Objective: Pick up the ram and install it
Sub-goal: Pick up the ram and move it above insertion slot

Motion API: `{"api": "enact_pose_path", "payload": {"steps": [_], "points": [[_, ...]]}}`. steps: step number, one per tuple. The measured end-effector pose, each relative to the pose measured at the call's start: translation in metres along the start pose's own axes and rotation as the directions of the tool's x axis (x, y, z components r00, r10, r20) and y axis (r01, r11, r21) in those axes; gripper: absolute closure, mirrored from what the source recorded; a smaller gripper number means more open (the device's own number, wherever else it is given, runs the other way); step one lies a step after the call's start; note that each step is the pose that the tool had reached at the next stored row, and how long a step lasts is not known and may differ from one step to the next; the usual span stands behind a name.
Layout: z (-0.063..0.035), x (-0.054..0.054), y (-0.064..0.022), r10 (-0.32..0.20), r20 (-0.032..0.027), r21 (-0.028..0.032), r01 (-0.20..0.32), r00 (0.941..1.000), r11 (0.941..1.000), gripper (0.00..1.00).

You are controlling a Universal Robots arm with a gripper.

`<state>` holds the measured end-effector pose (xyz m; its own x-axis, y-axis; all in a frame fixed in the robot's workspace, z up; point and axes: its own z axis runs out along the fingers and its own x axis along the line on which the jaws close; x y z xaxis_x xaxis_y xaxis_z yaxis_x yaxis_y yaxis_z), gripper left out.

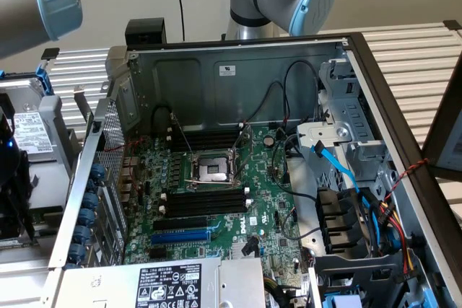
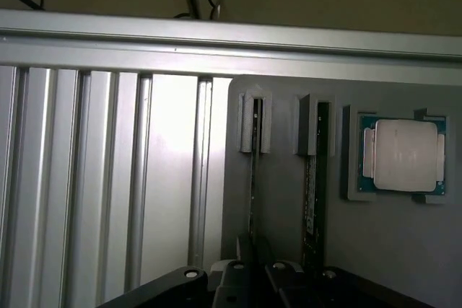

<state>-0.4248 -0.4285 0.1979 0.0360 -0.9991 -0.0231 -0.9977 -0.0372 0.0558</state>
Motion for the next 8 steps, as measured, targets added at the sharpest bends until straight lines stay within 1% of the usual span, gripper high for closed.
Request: {"api": "enact_pose_path", "payload": {"steps": [6, 8], "points": [[0.0, 0.0, 0.0, 0.0, 0.0002, 0.0002, 0.0, 1.0, 1.0, 0.87], [-0.0014, -0.0001, 0.0001, 0.0, 0.0003, 0.0002, 0.0, 1.0, 1.0, 0.87]]}}
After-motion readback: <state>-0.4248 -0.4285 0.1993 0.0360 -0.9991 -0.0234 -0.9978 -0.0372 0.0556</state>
